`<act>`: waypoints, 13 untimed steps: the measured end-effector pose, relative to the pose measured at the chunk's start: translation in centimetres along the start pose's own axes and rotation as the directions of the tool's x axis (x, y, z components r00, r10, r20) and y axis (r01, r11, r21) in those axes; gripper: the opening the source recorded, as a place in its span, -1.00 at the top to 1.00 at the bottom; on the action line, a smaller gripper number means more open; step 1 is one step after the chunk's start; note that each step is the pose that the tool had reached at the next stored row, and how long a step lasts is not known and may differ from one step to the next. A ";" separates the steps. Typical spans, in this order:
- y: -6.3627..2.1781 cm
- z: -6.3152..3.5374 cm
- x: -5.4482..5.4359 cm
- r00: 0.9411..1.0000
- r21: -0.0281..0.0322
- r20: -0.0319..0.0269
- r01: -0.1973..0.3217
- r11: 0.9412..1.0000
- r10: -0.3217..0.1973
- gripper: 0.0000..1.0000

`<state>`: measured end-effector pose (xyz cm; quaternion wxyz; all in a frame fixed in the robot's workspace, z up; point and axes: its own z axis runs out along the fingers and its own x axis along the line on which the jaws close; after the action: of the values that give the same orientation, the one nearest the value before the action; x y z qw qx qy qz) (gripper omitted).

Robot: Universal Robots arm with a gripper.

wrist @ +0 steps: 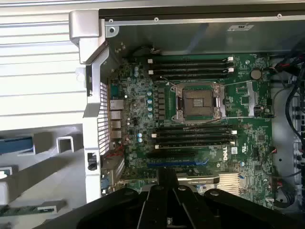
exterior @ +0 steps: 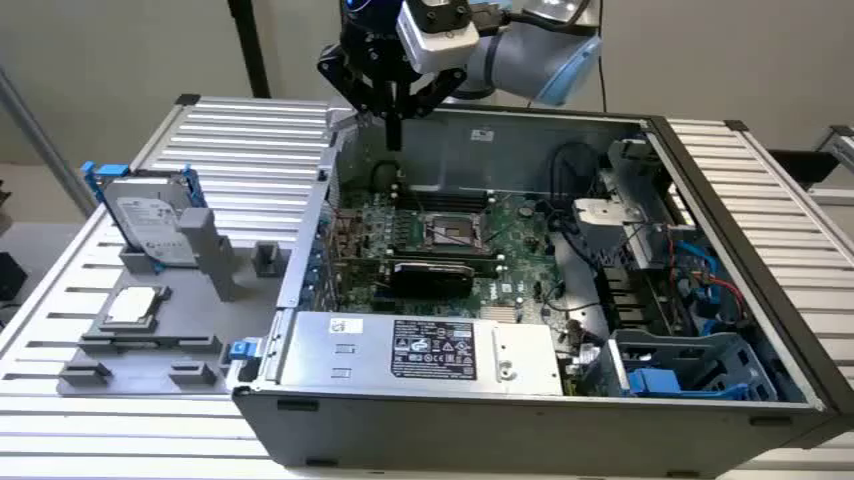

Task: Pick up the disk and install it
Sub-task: 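Reach for the disk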

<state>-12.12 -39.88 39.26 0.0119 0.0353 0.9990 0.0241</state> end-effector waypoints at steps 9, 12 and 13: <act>0.00 0.00 0.0 1.000 0.000 0.000 0.000 1.000 0.000 1.00; 0.00 0.00 0.0 1.000 0.000 0.000 0.000 1.000 0.000 1.00; 0.00 0.00 0.0 1.000 0.000 0.000 0.000 1.000 0.000 1.00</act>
<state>-12.12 -39.88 39.26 0.0119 0.0353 0.9990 0.0241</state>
